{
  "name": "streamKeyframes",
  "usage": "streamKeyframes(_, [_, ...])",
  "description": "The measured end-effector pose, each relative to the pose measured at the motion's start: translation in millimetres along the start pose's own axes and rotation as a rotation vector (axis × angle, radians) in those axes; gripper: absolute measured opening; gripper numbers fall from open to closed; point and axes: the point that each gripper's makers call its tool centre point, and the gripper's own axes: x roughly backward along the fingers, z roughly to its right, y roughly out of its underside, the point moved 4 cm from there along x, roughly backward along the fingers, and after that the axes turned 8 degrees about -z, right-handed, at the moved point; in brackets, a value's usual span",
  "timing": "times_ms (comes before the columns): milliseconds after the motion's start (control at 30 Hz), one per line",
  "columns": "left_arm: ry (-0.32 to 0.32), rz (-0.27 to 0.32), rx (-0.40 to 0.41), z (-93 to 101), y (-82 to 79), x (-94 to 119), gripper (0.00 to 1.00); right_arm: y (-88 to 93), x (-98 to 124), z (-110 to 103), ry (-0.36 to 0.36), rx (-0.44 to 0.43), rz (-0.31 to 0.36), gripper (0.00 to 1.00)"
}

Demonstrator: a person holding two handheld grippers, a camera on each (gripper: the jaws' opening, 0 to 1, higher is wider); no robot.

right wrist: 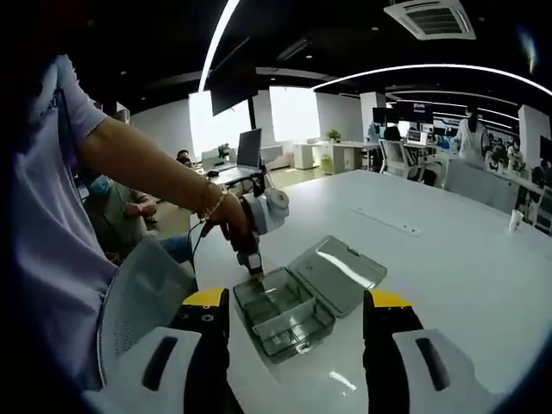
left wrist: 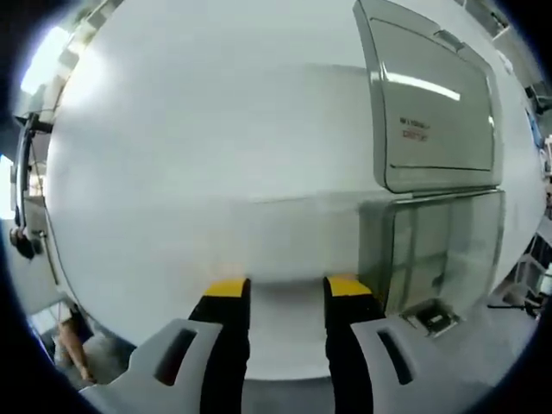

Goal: Insert the divider into the dual guide fixture by aligning both edges with the guide slots and pushing it downward to the bottom, including one-sided entry, uneven engagement, binding, and posture correction.

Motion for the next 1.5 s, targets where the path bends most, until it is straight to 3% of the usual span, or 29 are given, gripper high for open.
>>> streamKeyframes(967, [0.051, 0.021, 0.004, -9.0, 0.0, 2, 0.29, -1.1, -4, 1, -0.007, 0.003, -0.018, 0.58])
streamKeyframes(1500, [0.128, 0.053, 0.045, -19.6, 3.7, 4, 0.29, -5.3, -8, -3, -0.021, 0.002, -0.031, 0.57])
